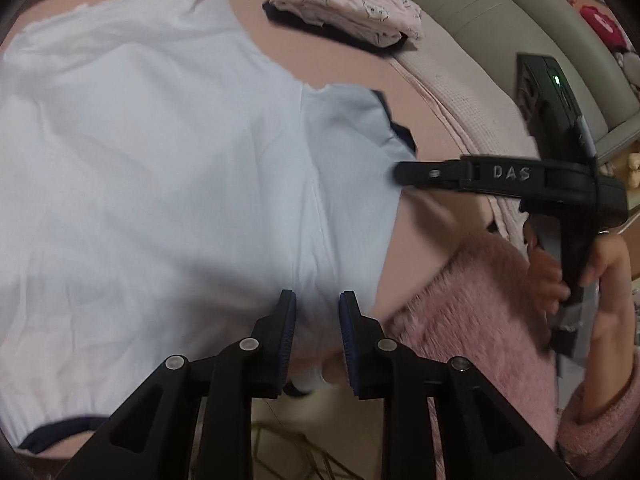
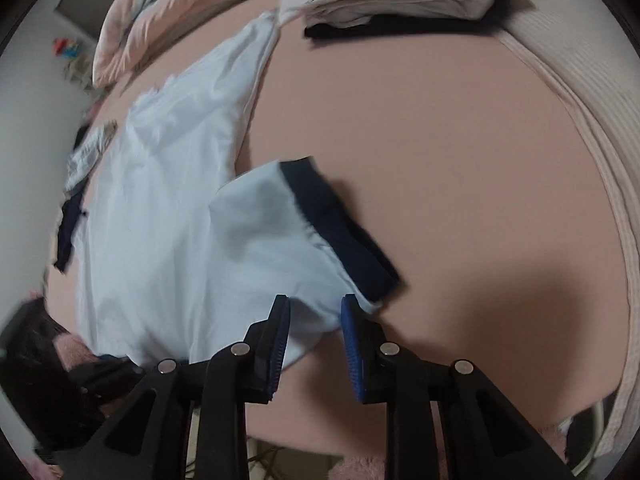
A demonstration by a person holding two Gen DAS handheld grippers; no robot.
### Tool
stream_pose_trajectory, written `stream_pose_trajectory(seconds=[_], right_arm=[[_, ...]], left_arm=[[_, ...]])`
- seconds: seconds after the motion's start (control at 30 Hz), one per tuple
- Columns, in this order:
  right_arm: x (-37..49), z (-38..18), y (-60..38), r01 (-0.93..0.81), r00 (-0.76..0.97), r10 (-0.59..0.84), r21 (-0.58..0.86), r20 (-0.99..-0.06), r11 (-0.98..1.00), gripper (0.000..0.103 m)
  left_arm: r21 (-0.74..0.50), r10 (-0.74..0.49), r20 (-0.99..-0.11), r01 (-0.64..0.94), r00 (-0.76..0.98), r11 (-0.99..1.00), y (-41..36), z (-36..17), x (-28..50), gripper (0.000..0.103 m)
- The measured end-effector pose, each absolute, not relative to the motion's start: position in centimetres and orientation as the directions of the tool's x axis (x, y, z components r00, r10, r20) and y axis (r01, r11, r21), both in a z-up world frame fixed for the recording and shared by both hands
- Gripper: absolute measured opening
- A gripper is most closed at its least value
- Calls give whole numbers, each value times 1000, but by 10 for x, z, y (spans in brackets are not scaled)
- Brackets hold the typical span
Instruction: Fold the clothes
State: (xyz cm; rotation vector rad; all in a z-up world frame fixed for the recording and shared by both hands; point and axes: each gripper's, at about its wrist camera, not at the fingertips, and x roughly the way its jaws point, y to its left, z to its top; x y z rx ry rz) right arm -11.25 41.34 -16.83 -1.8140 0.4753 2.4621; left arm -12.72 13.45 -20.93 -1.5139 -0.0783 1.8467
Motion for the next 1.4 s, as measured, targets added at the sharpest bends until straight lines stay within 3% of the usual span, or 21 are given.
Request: stream_pose_trajectory(seconds=[0.07, 0.1, 0.23, 0.33, 0.5, 0.63, 0.7, 0.73, 0.77, 0.97, 1.1, 1.2, 1.3, 1.4], right_arm=[[-105, -160, 419, -249, -290, 28, 47, -957, -967, 29], [-101, -157, 424, -274, -304, 29, 58, -952, -960, 29], [-90, -165, 444, -337, -409, -343, 489, -845, -804, 46], [-91, -185, 433, -397, -394, -428, 570, -814, -719, 50], [-78, -182, 410, -416, -415, -337, 506, -845, -756, 50], [-78, -178, 397, -410, -429, -269, 451, -863, -793, 52], [-84, -175, 387, -375, -437, -225, 403, -871, -835, 48], [-86, -174, 383, -352, -436, -190, 362, -879, -863, 29], [-86, -172, 383, -345, -444, -183, 356, -877, -868, 0], [-89, -157, 380, -305, -517, -209, 407, -830, -861, 1], [-109, -127, 335, -126, -587, -274, 421, -762, -898, 1], [-124, -133, 307, -41, -553, -323, 413, -768, -910, 1], [-135, -173, 281, 40, -320, -437, 448, -841, -893, 5], [-117, -166, 289, 34, -374, -462, 486, -804, -873, 6]], left_arm=[[-499, 589, -806, -470, -56, -728, 123, -202, -133, 20], [-509, 608, -789, -464, -85, -725, 116, -196, -135, 20], [-484, 597, -788, -448, -151, -752, 112, -187, -152, 20], [-406, 491, -867, -447, -88, -797, 125, -208, -152, 19], [-407, 490, -870, -470, -62, -783, 112, -202, -139, 20], [-414, 503, -854, -407, -137, -814, 87, -195, -153, 20], [-452, 509, -858, -371, -68, -811, 88, -208, -159, 20], [-458, 513, -856, -367, -64, -809, 88, -210, -156, 20], [-459, 518, -852, -373, -73, -807, 87, -207, -154, 20], [-469, 538, -836, -365, -111, -804, 78, -201, -154, 20], [-488, 554, -823, -345, -125, -802, 79, -202, -154, 20], [-481, 548, -825, -339, -137, -809, 69, -201, -154, 20], [-490, 553, -820, -315, -151, -813, 60, -200, -158, 20], [-492, 563, -811, -332, -160, -804, 61, -198, -160, 20]])
